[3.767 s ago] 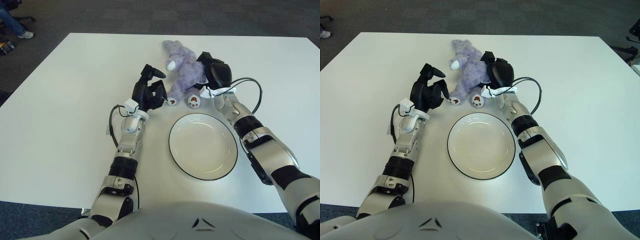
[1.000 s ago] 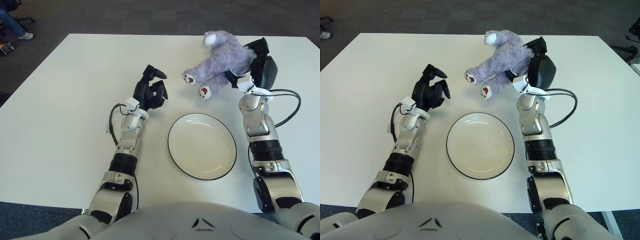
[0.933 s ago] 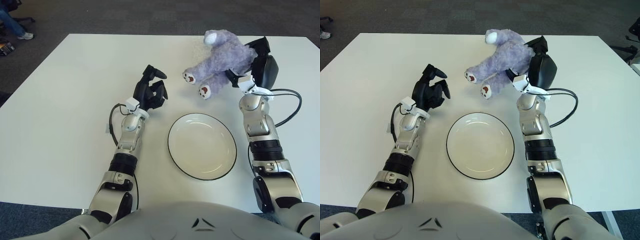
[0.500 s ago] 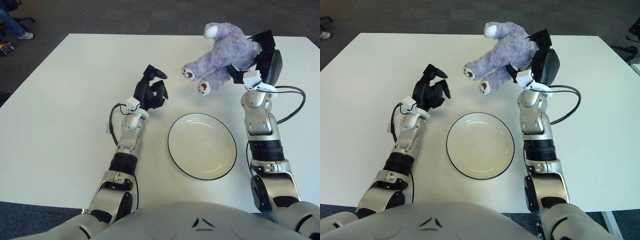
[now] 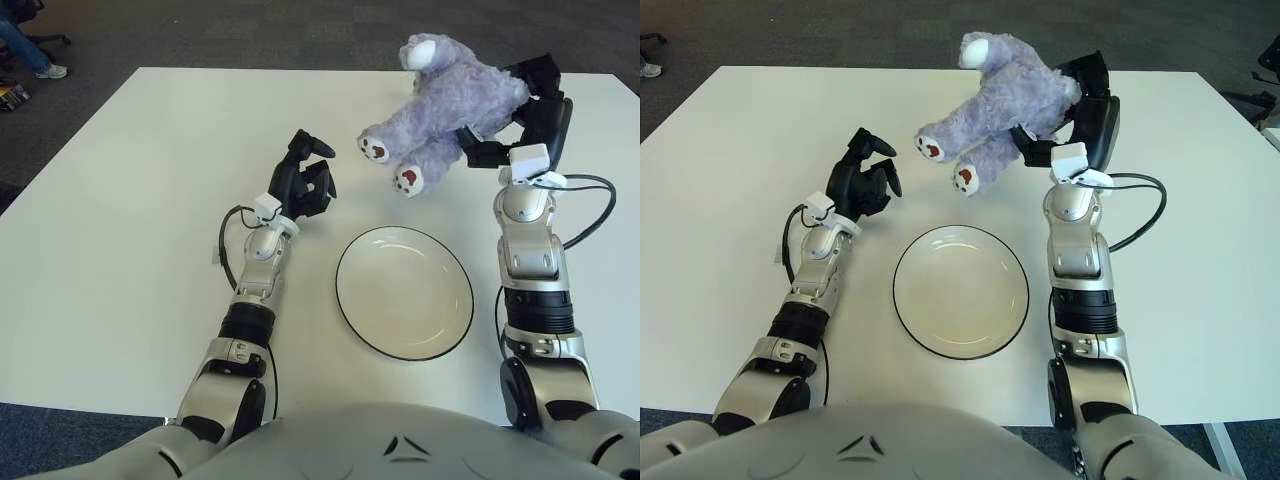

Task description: Put the doll into the plate.

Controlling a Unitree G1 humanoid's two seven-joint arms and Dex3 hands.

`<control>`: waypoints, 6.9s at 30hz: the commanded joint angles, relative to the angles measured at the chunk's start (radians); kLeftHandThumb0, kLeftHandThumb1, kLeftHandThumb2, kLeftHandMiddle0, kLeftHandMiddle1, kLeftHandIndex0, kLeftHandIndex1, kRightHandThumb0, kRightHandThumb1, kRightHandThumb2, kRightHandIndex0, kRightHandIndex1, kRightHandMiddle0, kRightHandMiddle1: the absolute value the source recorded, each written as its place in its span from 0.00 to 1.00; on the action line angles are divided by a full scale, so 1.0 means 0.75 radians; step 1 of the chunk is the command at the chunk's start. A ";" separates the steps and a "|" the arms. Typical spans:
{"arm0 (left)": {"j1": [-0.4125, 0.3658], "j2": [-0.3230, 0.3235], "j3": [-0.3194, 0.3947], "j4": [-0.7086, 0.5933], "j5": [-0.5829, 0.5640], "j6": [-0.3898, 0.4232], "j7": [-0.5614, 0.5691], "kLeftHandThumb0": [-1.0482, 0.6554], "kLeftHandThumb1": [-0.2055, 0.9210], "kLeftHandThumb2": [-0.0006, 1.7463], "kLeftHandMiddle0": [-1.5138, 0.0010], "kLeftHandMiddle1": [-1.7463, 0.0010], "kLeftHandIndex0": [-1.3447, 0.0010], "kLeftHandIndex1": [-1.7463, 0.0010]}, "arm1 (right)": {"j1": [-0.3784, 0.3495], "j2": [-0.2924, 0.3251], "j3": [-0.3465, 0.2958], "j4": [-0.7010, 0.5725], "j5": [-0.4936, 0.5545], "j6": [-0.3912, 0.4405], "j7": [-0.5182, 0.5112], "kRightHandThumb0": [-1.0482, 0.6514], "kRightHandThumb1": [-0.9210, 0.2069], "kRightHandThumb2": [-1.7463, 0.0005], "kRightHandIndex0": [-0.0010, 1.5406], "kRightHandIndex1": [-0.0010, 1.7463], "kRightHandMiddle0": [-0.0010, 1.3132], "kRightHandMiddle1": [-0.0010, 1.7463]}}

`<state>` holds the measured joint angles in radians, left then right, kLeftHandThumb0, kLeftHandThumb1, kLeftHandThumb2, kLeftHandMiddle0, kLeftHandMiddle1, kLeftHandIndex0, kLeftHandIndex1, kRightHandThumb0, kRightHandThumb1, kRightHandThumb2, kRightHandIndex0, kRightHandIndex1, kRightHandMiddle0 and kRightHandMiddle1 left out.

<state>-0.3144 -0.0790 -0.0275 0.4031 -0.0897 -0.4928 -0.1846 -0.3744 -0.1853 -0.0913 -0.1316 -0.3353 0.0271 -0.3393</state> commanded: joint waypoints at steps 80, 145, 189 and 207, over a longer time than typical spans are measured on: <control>-0.049 0.050 0.055 0.222 0.091 -0.060 0.107 0.40 0.87 0.41 0.36 0.00 0.79 0.00 | 1.041 0.104 -0.094 -1.077 0.419 0.137 0.627 0.61 0.79 0.15 0.59 0.89 0.58 0.83; -0.020 0.035 0.043 0.180 0.075 -0.041 0.102 0.40 0.89 0.39 0.40 0.00 0.80 0.00 | 1.215 -0.192 -0.330 -1.164 0.641 0.223 0.914 0.14 0.48 0.57 0.73 1.00 0.00 0.66; 0.008 0.016 0.034 0.124 0.079 0.002 0.100 0.40 0.88 0.41 0.40 0.00 0.80 0.00 | 0.916 -0.599 -0.821 -0.827 1.329 0.381 1.223 0.12 0.25 0.71 0.29 0.73 0.00 0.28; 0.019 0.020 0.033 0.103 0.075 0.018 0.099 0.40 0.88 0.41 0.40 0.00 0.80 0.00 | 0.939 -0.838 -1.031 -0.857 0.884 0.421 1.233 0.30 0.62 0.42 0.08 0.07 0.00 0.01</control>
<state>-0.3449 -0.0668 -0.0033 0.4673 -0.0300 -0.4889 -0.1106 0.3334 -0.8101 -0.8635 -0.7653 0.3356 0.3325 0.5758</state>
